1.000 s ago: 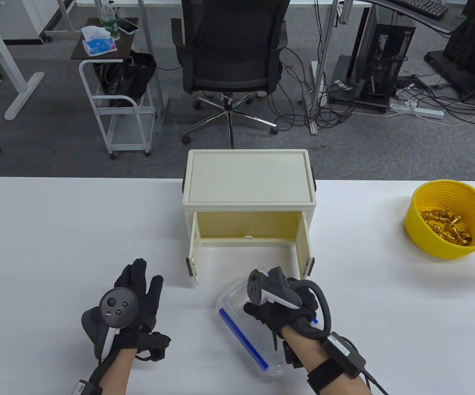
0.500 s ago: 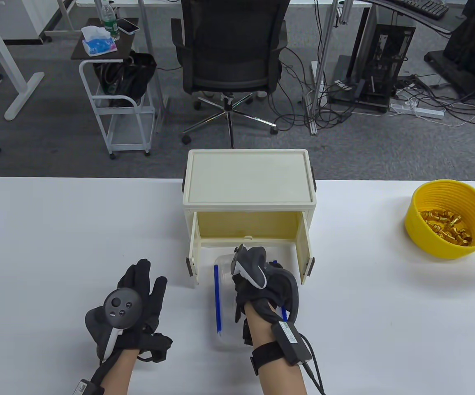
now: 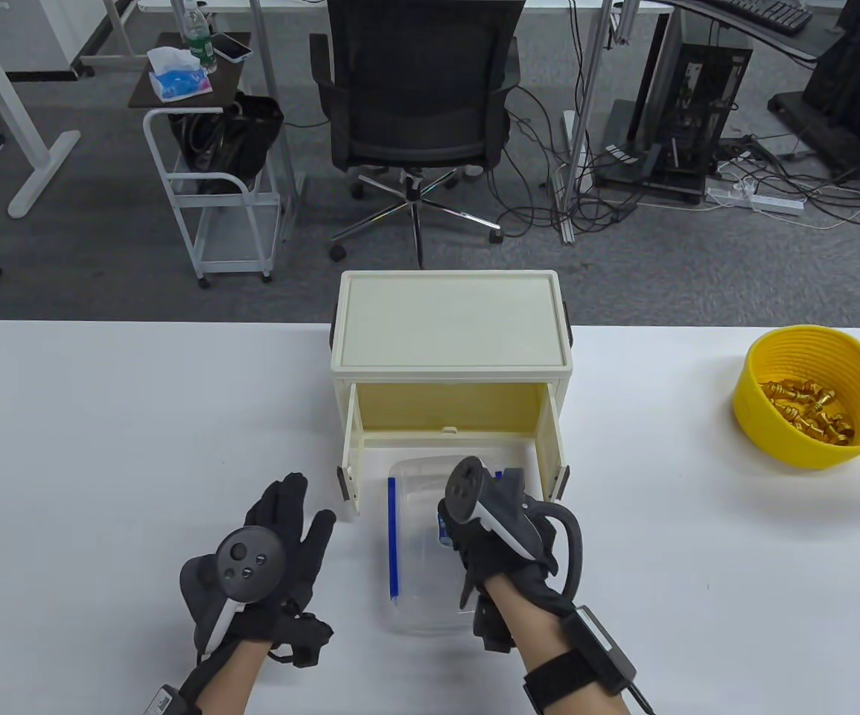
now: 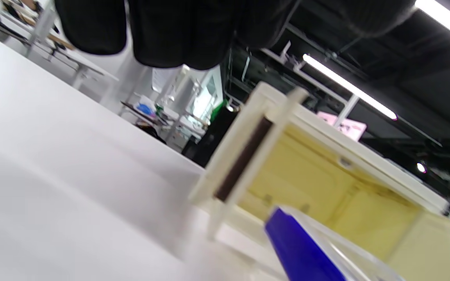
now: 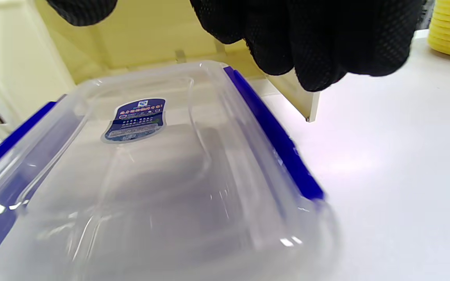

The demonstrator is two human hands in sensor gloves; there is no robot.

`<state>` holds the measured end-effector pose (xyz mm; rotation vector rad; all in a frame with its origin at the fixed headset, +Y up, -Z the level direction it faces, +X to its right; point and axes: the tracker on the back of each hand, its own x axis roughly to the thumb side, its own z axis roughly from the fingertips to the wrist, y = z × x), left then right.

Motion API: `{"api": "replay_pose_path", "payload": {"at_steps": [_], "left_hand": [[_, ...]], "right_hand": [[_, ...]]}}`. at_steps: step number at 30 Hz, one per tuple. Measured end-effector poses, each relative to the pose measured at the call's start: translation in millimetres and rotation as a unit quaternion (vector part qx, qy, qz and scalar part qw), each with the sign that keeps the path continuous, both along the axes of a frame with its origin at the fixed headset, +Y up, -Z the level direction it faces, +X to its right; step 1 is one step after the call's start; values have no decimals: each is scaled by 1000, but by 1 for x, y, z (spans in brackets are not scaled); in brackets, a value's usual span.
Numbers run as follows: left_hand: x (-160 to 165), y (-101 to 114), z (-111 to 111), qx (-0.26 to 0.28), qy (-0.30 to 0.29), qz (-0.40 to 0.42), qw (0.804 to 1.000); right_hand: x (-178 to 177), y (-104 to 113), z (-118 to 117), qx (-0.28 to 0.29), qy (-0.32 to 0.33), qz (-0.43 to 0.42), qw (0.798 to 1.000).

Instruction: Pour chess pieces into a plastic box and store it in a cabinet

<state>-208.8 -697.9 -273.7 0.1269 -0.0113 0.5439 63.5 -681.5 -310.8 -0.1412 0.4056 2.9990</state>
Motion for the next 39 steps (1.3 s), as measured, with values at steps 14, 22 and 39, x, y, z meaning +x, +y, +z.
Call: {"api": "replay_pose_path", "payload": {"at_steps": [14,22,39], "left_hand": [[79,-49,-26,-244,8,13,970],[82,-84,-27,-240,24,99,965],[66,-105,-30,-263,-14,220,939]], "right_hand": [[58,-60,19,34,-46,-248,967],[54,-85,15,17,-72,-267,961],[76,-115,7,-66,-76,-452,886]]}}
